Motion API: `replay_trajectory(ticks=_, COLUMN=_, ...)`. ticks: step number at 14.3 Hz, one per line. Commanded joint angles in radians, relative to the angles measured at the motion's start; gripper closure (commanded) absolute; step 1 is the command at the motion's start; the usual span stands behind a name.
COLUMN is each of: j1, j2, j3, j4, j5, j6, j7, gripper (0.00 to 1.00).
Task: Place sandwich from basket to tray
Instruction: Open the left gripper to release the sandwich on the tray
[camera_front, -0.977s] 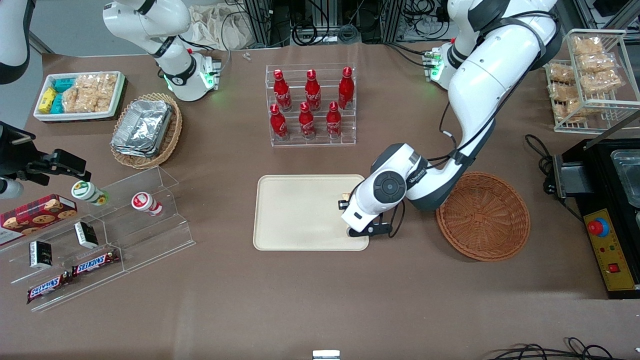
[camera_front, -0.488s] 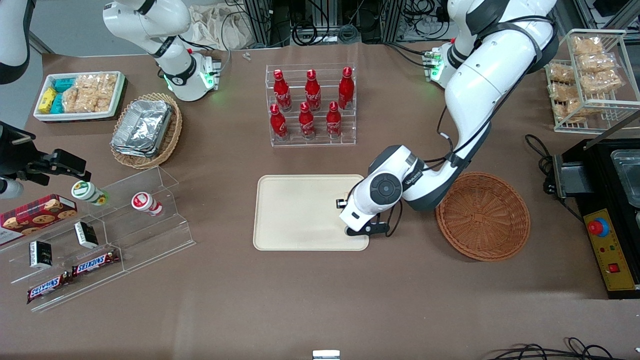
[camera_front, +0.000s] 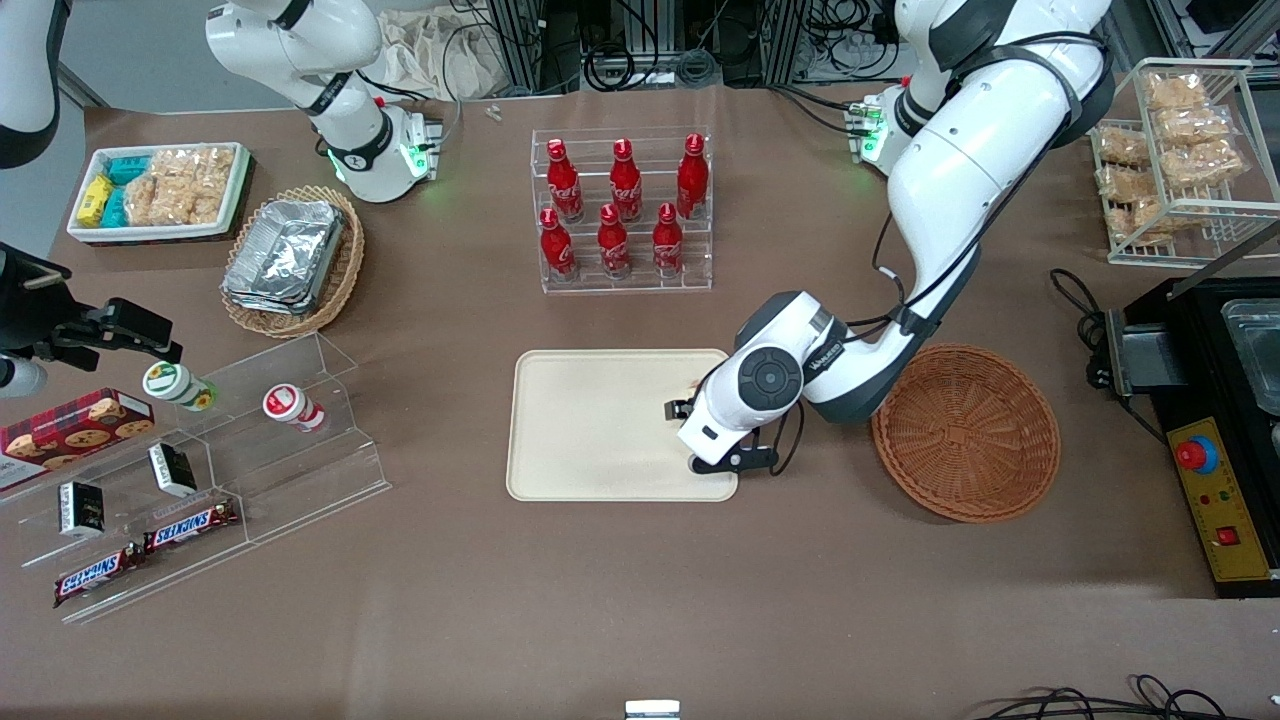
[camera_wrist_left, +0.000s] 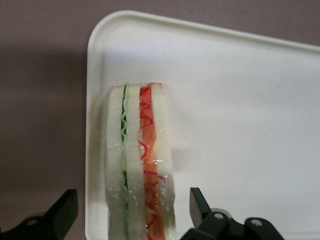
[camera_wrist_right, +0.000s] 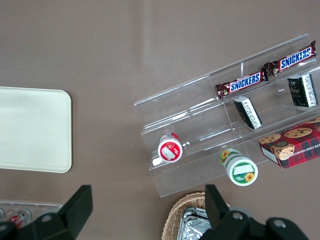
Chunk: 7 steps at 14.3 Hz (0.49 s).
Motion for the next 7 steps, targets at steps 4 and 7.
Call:
replay_trajectory(ticks=4, j1=0.009, j2=-0.128, j3=0.011, j4=0.114, j5=0.008, j6=-0.209, j7=-0.070, gripper=0.00)
replay_trajectory(ticks=7, j1=0.075, j2=-0.202, j3=0.003, j4=0.193, j5=-0.006, j6=-0.345, j7=-0.062, gripper=0.00)
